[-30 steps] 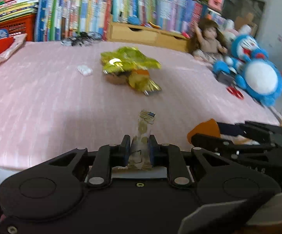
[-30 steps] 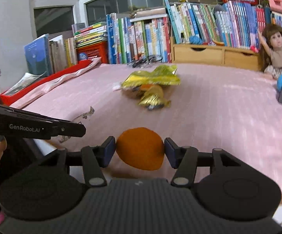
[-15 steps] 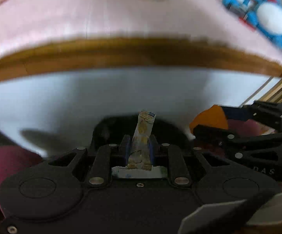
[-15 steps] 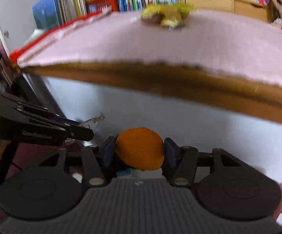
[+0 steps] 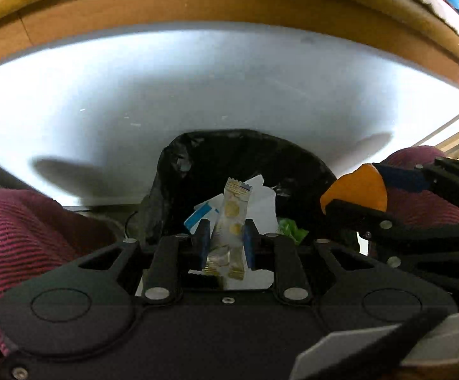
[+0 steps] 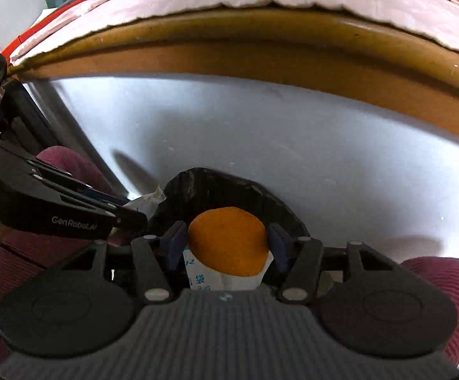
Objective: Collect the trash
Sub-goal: 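Lower both held items into the black trash bag and open both grippers, then raise both tools over the bed and grasp the small gold wrapper with the right gripper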
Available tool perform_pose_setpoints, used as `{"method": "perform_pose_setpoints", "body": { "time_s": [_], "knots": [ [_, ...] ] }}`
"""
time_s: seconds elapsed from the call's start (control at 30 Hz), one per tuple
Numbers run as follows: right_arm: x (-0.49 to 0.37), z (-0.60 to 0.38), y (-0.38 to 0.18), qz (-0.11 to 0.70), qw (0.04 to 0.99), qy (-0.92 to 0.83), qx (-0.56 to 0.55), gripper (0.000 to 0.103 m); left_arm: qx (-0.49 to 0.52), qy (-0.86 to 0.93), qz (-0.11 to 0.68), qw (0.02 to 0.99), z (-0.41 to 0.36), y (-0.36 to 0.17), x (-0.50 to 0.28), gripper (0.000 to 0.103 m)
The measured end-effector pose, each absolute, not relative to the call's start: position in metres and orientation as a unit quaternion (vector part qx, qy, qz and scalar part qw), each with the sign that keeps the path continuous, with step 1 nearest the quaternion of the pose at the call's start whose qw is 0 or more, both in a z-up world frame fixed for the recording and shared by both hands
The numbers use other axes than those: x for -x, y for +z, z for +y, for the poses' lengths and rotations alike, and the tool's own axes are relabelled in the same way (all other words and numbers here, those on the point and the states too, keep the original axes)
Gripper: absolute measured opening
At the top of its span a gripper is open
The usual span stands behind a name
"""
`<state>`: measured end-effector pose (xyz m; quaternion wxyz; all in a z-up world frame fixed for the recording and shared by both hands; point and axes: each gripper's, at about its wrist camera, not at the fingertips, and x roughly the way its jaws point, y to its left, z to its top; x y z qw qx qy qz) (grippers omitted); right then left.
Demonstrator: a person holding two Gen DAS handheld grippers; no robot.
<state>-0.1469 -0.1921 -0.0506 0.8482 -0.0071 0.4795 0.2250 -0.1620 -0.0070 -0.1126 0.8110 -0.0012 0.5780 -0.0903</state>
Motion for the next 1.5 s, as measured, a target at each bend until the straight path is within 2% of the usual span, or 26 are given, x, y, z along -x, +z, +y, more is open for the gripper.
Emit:
{"method": "perform_pose_setpoints", "body": {
  "time_s": [0.47,0.6,0.83,1.03,1.23,1.5],
  "knots": [
    [0.145,-0.19,-0.053,0.485,0.844,0.227,0.008,0.066,0.0,-0.087,0.584,0.807,-0.01,-0.119,0.156,0.022],
    [0.144,-0.189,-0.053,0.486,0.844,0.228,0.011,0.074,0.0,-0.086,0.584,0.807,-0.01,-0.12,0.156,0.023],
    [0.144,-0.19,-0.05,0.481,0.847,0.226,0.012,0.078,0.003,-0.084,0.583,0.808,-0.01,-0.118,0.156,0.036],
    [0.144,-0.194,-0.04,0.472,0.852,0.225,0.007,0.079,-0.004,-0.081,0.568,0.819,-0.011,-0.108,0.156,0.04],
    [0.144,-0.2,-0.011,0.444,0.863,0.239,0.006,0.08,-0.015,-0.099,0.531,0.841,-0.012,-0.073,0.159,0.042],
    [0.135,-0.214,0.059,0.372,0.892,0.255,0.01,0.083,-0.017,-0.133,0.435,0.89,-0.001,0.012,0.164,0.046]
  ]
}}
